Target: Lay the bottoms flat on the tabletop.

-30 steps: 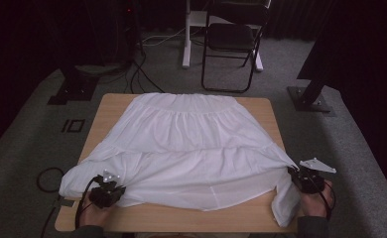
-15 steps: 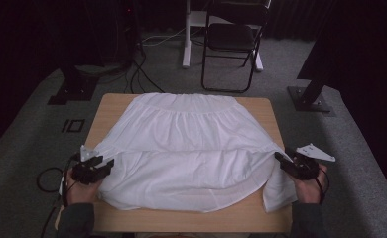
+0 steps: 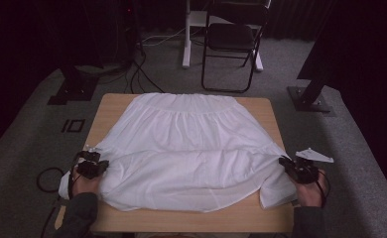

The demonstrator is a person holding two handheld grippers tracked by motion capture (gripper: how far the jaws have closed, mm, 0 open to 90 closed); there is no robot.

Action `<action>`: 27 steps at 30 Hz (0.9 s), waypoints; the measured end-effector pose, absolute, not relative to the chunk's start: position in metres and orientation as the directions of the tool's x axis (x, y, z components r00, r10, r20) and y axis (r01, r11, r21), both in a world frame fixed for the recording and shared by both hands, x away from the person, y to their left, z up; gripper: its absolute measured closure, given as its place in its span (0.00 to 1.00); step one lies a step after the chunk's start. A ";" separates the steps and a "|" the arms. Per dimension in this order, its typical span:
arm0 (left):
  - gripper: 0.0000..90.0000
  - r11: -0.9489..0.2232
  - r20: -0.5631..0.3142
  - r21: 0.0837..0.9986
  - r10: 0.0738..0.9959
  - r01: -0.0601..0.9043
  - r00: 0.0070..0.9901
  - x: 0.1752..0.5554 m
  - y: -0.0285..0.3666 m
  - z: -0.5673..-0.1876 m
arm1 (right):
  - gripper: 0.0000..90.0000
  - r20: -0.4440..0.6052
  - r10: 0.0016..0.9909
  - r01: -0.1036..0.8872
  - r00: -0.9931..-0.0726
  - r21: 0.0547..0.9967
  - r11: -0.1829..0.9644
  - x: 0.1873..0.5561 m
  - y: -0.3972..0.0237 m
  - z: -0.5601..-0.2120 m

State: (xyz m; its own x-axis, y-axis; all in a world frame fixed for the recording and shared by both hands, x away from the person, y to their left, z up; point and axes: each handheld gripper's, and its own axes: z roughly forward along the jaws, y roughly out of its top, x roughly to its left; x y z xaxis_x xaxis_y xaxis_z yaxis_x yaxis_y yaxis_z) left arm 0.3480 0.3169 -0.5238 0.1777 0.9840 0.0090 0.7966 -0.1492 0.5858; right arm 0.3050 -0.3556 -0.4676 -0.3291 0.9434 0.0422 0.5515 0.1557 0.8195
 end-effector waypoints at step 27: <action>0.66 -0.091 -0.013 0.662 0.991 0.744 0.133 0.355 0.318 -0.508 | 0.64 0.027 0.898 0.366 -0.440 0.918 0.152 0.292 -0.351 -0.407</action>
